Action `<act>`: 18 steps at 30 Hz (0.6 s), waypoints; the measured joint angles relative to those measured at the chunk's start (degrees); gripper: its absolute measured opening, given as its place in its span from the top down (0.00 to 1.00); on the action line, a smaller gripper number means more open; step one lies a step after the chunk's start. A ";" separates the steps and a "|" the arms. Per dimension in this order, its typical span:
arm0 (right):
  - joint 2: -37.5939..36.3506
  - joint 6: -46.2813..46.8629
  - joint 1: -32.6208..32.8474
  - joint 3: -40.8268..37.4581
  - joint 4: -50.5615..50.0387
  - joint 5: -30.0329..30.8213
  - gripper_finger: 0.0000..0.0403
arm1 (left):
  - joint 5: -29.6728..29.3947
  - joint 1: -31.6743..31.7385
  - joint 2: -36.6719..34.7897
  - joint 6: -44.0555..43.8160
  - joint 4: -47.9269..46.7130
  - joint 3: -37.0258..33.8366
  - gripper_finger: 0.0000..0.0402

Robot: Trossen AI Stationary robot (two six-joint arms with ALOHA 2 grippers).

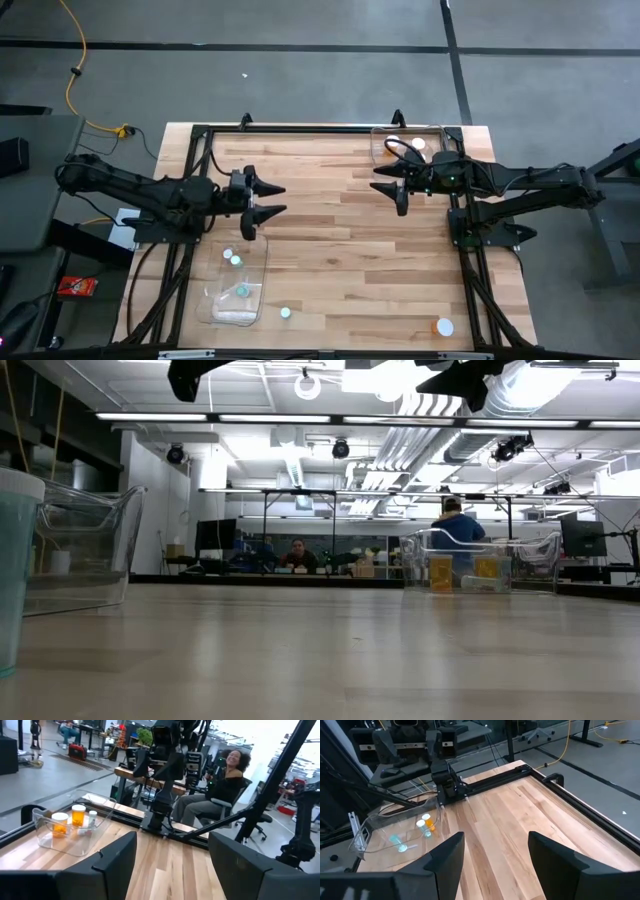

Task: Pick and place medicine bottles into bin by pill shape (circle, oval)
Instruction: Put the large orange capsule bottle into the top transparent bin

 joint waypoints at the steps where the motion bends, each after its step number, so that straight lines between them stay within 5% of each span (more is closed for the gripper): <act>1: 0.00 0.94 0.00 0.00 0.00 0.00 0.47 | 0.00 -0.10 0.00 -0.01 0.00 0.00 0.41; 6: 0.94 12.43 1.07 2.75 -3.32 -5.92 0.46 | 0.00 -0.11 0.00 -0.03 -0.02 0.00 0.41; 15: 13.10 28.65 18.73 18.06 -43.74 -8.50 0.41 | 0.00 -0.11 0.00 -0.03 -0.13 0.00 0.41; 18: 16.73 38.60 26.38 19.27 -50.11 -12.00 0.38 | 0.18 -0.11 0.00 -0.03 -0.18 0.00 0.41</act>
